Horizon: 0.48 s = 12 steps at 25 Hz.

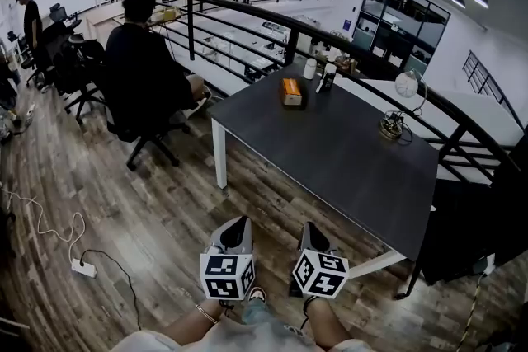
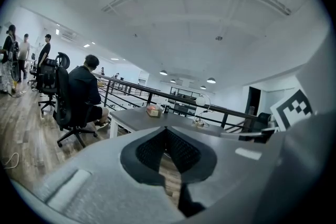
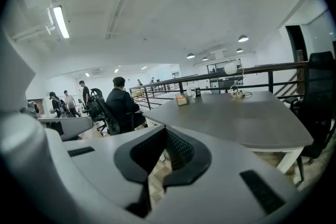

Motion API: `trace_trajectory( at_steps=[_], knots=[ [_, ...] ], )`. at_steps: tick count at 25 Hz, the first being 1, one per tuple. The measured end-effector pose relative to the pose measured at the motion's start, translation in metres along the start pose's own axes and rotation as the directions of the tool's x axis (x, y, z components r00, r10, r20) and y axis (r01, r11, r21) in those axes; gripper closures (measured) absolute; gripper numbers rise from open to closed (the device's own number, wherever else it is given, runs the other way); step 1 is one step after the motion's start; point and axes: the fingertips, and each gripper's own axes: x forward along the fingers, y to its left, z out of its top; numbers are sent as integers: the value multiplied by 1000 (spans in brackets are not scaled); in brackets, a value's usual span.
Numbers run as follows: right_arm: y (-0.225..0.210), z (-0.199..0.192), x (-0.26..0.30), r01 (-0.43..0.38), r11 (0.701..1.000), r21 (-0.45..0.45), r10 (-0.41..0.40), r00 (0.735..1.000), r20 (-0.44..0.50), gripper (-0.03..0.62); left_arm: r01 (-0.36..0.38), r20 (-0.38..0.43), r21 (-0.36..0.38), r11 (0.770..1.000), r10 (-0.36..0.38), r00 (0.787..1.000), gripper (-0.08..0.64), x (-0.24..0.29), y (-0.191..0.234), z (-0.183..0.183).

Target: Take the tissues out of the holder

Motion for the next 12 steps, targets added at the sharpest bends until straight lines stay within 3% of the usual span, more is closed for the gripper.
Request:
trace_trajectory(
  at_steps=[12],
  knots=[
    [-34,47,90,-59,998,11,59,998,0,585,-35,12,19,999,35,999,552,95,-2,28]
  ],
)
